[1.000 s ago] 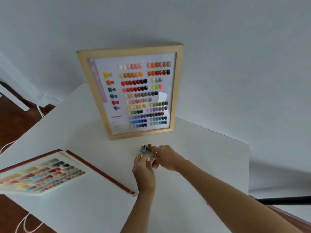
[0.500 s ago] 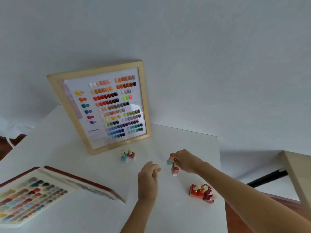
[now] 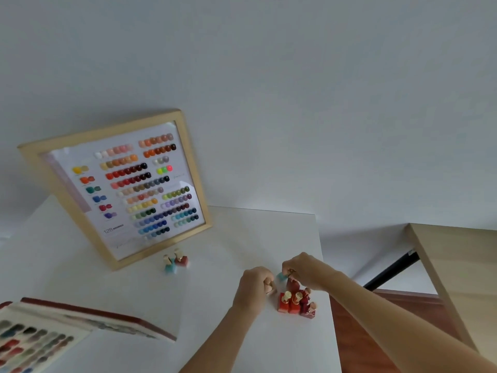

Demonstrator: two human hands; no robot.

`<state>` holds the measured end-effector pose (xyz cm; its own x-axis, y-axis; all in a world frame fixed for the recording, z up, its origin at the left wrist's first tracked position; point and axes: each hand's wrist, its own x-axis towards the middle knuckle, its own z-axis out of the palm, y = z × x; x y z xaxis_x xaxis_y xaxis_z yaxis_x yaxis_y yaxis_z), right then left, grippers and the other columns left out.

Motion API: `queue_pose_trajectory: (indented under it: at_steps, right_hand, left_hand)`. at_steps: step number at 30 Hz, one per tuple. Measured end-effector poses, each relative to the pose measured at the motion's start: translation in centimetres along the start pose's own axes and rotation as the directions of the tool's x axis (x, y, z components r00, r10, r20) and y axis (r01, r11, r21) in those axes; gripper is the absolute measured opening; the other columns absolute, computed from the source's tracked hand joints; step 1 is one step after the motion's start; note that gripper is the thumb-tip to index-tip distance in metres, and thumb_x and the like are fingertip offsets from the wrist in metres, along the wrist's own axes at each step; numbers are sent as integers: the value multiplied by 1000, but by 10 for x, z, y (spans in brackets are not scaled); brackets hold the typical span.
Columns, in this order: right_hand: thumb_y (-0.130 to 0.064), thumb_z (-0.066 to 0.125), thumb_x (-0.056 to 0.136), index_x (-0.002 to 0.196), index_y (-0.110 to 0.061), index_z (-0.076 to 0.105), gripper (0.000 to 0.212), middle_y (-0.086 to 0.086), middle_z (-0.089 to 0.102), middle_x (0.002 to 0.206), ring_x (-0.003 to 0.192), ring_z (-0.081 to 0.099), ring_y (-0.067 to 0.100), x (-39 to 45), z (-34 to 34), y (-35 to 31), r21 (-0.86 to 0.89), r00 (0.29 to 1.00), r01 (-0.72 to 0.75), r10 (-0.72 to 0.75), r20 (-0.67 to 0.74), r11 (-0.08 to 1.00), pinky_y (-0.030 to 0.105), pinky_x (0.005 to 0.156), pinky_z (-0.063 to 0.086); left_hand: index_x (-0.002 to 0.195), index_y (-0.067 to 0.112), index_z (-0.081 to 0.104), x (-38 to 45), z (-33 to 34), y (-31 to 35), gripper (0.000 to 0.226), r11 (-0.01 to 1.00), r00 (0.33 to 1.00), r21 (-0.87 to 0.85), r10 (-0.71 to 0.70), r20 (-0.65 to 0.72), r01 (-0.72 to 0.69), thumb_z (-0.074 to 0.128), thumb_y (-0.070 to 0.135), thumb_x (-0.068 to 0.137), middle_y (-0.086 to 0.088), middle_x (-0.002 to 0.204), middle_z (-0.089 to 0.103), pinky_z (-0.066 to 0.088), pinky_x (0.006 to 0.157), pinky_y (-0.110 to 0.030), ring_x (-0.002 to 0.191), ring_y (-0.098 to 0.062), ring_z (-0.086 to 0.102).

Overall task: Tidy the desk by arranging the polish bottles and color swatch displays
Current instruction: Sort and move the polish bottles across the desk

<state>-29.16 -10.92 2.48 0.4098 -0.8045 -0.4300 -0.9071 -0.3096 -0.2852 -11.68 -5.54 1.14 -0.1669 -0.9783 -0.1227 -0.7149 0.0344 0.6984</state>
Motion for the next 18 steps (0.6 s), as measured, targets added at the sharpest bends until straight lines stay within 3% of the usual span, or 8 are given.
queue_pose_trajectory:
  at_steps: [4, 8, 12, 14, 18]
  right_hand:
    - [-1, 47, 92, 108, -22, 63, 31, 7, 67, 105, 87, 65, 23, -2, 4, 1, -20, 1000, 11, -11, -5, 1000, 36, 79, 56]
    - [-6, 51, 91, 108, -24, 63, 27, 9, 67, 106, 91, 66, 25, -2, 5, -2, -11, 1000, 19, -19, 4, 1000, 40, 82, 56]
    - [-7, 54, 89, 117, -30, 56, 36, 9, 66, 110, 92, 66, 25, -5, 4, -6, 25, 1000, 12, -12, 17, 1000, 39, 83, 57]
    - [-10, 57, 88, 123, -33, 51, 42, 8, 65, 112, 91, 66, 23, -7, 1, -7, 39, 999, 7, -8, 31, 999, 36, 82, 56]
    - [-12, 64, 82, 131, -34, 43, 57, 6, 63, 117, 86, 59, 14, -9, -9, -8, 61, 998, 12, -16, 57, 998, 20, 69, 47]
  left_hand:
    - [79, -3, 65, 8, 6, 4, 15, 999, 997, 45, 10, 80, -13, 51, -7, 78, -16, 84, 65, 51, 71, -37, 70, -16, 50]
    - [89, 2, 69, 11, 12, 7, 13, 999, 997, 41, 12, 80, -15, 57, -1, 83, -12, 95, 68, 49, 71, -24, 75, -13, 55]
    - [105, 4, 67, 11, 14, 7, 20, 1000, 999, 4, -7, 53, 7, 64, 7, 85, -11, 106, 66, 52, 84, -21, 94, -20, 64]
    - [116, 8, 63, 10, 14, 6, 32, 1000, 999, 14, 11, 35, -11, 66, 9, 84, -7, 114, 63, 49, 85, -15, 99, -18, 64]
    - [124, 14, 59, 6, 11, -1, 43, 996, 997, 47, 77, 1, -77, 66, 4, 84, -4, 121, 60, 51, 91, -15, 102, -14, 62]
